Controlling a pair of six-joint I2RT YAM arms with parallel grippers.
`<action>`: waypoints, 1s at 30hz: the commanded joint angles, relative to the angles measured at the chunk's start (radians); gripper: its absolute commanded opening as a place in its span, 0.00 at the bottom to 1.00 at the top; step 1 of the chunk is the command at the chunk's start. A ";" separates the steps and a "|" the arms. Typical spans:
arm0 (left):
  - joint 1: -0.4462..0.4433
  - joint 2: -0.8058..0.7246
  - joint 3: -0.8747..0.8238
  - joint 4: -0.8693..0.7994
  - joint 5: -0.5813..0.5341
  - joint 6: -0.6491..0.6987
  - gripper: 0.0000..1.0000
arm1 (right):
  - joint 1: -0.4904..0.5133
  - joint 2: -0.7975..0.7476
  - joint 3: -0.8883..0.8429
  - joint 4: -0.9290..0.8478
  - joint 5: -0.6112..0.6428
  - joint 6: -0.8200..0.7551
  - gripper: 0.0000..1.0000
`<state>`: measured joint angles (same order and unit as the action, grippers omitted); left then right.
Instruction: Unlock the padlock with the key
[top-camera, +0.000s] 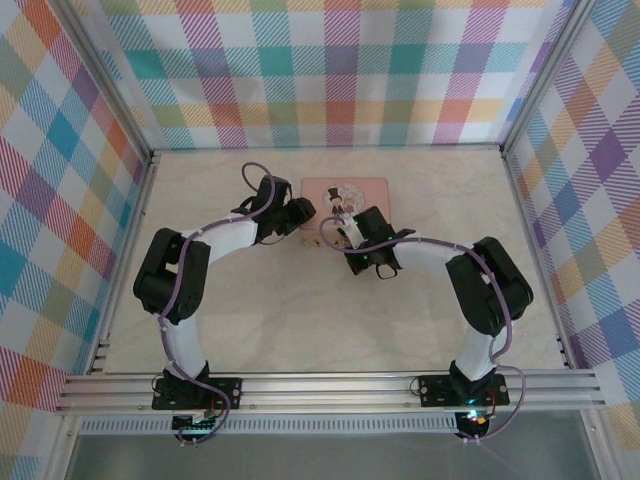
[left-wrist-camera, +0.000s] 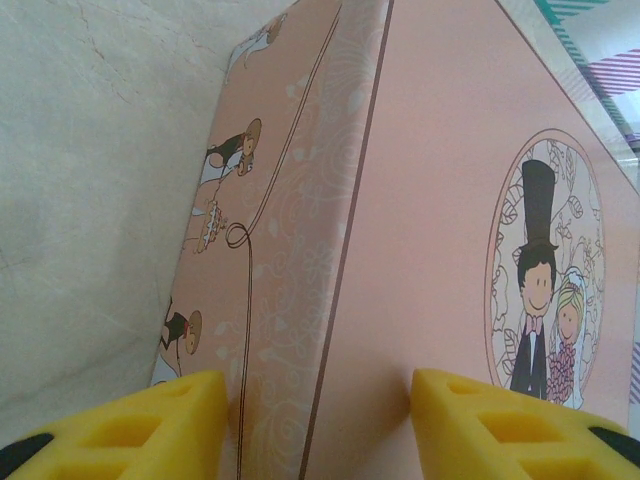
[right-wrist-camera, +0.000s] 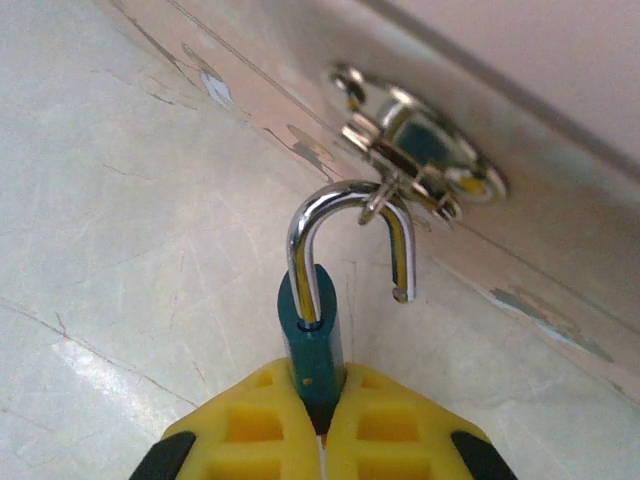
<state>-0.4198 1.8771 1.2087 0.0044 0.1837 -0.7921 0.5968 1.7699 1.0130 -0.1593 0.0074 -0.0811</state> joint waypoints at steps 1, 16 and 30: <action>0.017 0.027 0.023 0.000 0.020 0.021 0.51 | 0.013 -0.012 0.077 -0.106 -0.007 -0.093 0.00; 0.029 0.045 0.037 0.006 0.045 0.018 0.51 | 0.067 0.026 0.131 -0.138 0.151 -0.413 0.00; 0.029 0.045 0.022 0.031 0.061 -0.005 0.51 | 0.125 0.030 0.147 -0.042 0.120 -0.507 0.00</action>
<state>-0.3939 1.9053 1.2274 0.0364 0.2249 -0.7929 0.7139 1.7947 1.1389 -0.2283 0.1711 -0.5636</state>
